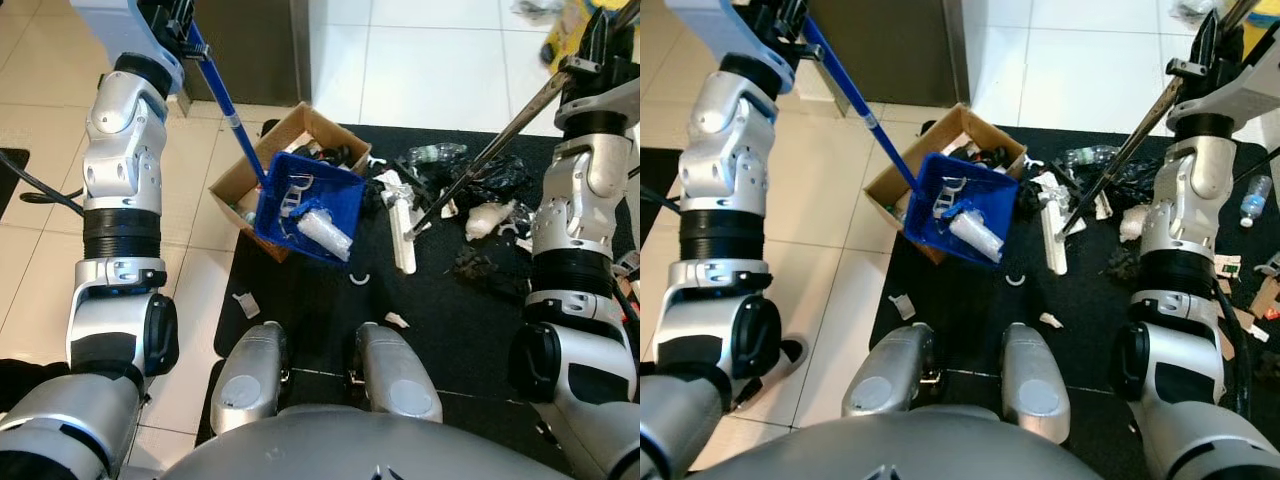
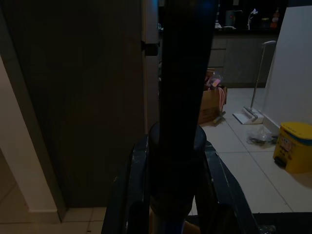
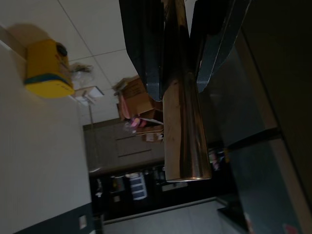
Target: Sweep floor
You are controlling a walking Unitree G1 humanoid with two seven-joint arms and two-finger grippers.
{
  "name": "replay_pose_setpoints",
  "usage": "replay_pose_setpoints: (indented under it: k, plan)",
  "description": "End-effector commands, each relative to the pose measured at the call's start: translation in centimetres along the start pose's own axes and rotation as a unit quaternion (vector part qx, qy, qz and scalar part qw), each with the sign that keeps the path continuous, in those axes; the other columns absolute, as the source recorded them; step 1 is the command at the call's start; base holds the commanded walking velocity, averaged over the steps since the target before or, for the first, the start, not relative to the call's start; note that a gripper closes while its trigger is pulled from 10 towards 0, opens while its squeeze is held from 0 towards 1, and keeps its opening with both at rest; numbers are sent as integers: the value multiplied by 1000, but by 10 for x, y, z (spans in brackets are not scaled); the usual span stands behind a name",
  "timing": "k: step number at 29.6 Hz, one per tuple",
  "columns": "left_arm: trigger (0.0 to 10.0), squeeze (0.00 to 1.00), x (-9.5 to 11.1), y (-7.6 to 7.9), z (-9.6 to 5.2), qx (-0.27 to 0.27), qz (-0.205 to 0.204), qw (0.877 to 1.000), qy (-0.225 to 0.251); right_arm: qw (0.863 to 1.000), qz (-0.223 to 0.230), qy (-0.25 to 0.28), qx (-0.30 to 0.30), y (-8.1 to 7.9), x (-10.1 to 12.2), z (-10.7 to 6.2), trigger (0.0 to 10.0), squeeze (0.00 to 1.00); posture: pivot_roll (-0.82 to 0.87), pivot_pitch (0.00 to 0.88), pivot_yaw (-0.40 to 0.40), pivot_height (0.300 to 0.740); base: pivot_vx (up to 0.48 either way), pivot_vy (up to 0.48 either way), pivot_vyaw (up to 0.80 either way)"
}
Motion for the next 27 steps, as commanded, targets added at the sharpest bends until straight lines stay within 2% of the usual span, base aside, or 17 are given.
replay_pose_setpoints:
  k: [1,6,8,10,13,16,21,27]
  plan:
    - [10000,0,14,-7,1,10,9,999,32,1000,8,21,5,-5,9,2,10000,0,40,13,82,740,0,0,0]
    - [10000,0,24,-28,5,42,25,997,54,1000,9,23,6,-6,9,1,10000,0,46,17,79,740,0,0,0]
    - [10000,0,26,-31,5,43,30,997,59,1000,9,23,6,-6,9,1,10000,0,46,17,79,740,0,0,0]
    - [10000,0,27,-44,7,63,46,995,61,999,15,26,11,-9,8,0,10000,0,49,22,78,740,0,0,0]
    - [10000,0,27,-49,8,72,51,994,60,999,18,28,14,-11,8,-1,10000,0,47,24,78,740,0,0,0]
    - [10000,0,30,-68,8,105,52,991,69,999,14,28,27,-17,6,-3,10000,0,45,30,70,740,0,0,0]
    - [10000,0,33,-73,10,115,55,989,74,999,13,28,34,-21,6,-3,10000,0,45,32,66,740,0,0,0]
    - [10000,0,43,-85,13,138,85,983,88,998,13,31,43,-25,7,-2,10000,0,40,46,56,740,0,0,0]
Point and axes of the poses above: a point about 5 cm out from each wrist's last joint towards the gripper, its own z axis pointing out of the wrist towards the gripper, its own x axis along the axis of the wrist's last joint, y = z × x, the point moved 3 cm from there along z, pointing out of the wrist towards the gripper, and after that the axes turned 6 degrees about -z, right-handed, at the moved point
